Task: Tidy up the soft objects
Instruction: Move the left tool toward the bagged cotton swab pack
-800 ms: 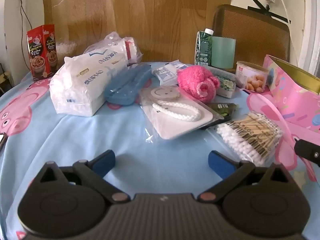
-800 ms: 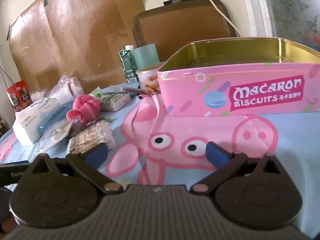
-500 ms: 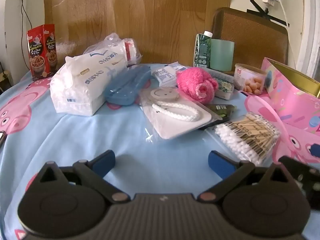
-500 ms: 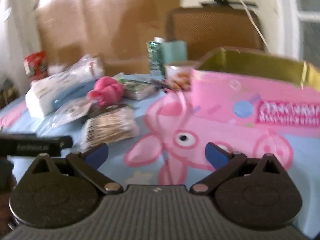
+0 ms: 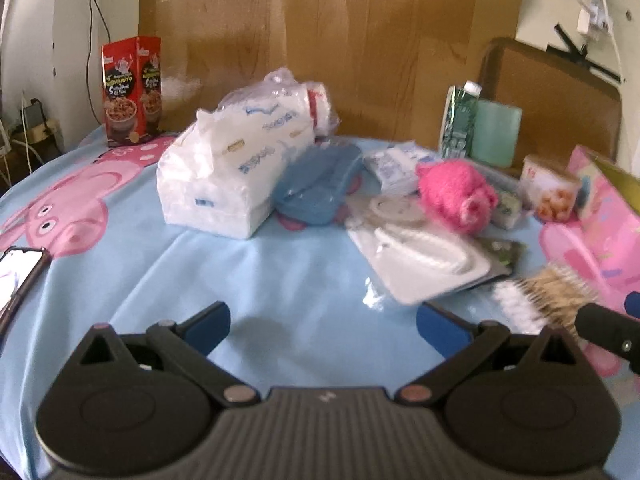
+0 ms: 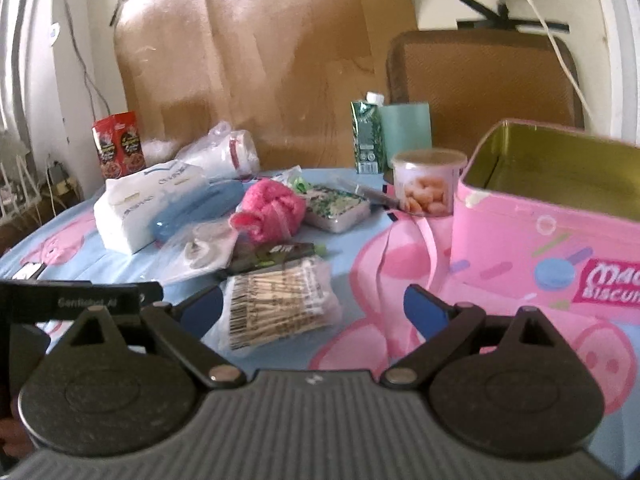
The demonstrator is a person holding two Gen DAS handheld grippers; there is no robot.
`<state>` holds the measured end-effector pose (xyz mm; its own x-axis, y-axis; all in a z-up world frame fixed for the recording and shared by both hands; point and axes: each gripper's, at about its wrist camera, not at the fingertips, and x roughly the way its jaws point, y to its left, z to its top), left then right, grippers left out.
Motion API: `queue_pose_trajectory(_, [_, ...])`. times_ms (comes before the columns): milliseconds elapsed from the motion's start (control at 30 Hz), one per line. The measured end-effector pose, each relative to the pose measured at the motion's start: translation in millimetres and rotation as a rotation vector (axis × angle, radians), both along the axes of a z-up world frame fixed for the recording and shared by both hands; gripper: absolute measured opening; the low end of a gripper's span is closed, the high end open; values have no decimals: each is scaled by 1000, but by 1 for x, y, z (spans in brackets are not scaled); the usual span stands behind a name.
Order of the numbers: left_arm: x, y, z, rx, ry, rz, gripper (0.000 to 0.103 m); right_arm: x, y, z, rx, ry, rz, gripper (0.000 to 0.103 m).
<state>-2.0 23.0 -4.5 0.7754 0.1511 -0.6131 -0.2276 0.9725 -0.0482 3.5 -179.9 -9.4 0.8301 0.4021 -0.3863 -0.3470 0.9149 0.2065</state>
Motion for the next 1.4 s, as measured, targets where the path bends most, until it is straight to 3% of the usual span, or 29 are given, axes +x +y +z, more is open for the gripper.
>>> queue_pose_trajectory(100, [3,-3,-1,16,4,-22,103,8,-5,-7,12,70,23,91])
queue_pose_trajectory(400, [6,-5,-2,23,15,-36,103,-9,-1,1,-67,-34,64,91])
queue_pose_trajectory(900, [5,-4,-1,15,8,-42,103,-8,1,-3,-77,-32,62,92])
queue_pose_trajectory(1167, [2,0,-1,-12,-9,-49,103,-6,3,-3,-69,-4,69,92])
queue_pose_trajectory(1400, [-2,10,0,-81,-51,-61,103,2,7,-5,-86,43,82,92])
